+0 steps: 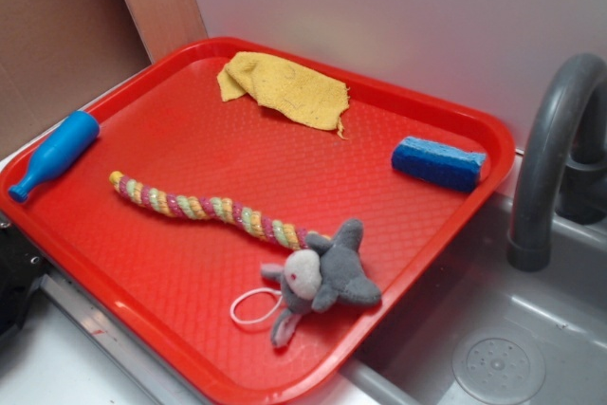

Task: Grab the multicolored rope.

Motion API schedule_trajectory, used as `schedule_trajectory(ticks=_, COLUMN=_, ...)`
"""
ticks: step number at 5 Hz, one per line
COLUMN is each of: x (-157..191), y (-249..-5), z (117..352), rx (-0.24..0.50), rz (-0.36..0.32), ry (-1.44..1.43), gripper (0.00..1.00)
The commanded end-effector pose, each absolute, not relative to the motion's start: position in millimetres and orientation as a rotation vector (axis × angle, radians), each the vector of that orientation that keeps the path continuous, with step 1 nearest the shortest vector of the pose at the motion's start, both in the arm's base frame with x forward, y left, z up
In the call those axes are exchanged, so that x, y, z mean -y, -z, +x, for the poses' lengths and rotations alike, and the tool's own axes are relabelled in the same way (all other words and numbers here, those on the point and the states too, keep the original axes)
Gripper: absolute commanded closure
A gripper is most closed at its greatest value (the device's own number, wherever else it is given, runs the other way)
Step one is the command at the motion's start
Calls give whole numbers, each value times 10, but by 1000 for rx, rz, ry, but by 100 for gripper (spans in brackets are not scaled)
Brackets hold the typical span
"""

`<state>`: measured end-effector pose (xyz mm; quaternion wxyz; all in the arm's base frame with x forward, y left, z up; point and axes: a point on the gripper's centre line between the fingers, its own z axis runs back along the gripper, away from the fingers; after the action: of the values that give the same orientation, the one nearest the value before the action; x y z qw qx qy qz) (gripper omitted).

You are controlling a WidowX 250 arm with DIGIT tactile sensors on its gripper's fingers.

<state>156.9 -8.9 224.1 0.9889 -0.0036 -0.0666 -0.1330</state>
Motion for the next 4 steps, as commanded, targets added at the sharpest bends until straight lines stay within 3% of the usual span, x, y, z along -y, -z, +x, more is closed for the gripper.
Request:
schedule_trajectory(ticks=1, x=215, y=-2163, z=1594, rx=239, rz=24, ry=730, gripper=0)
schedule_trajectory(ticks=2, x=322, y=-2119, z=1500, rx=202, rz=7, ry=982, gripper=0)
schedule_trajectory(ticks=3, x=314, y=-2033, z=1545, rx=96, rz=26, ry=1241, gripper=0)
schedule_trajectory(ticks=4, x=497, y=-1750, z=1623, rx=86, rz=30, ry=1336, gripper=0)
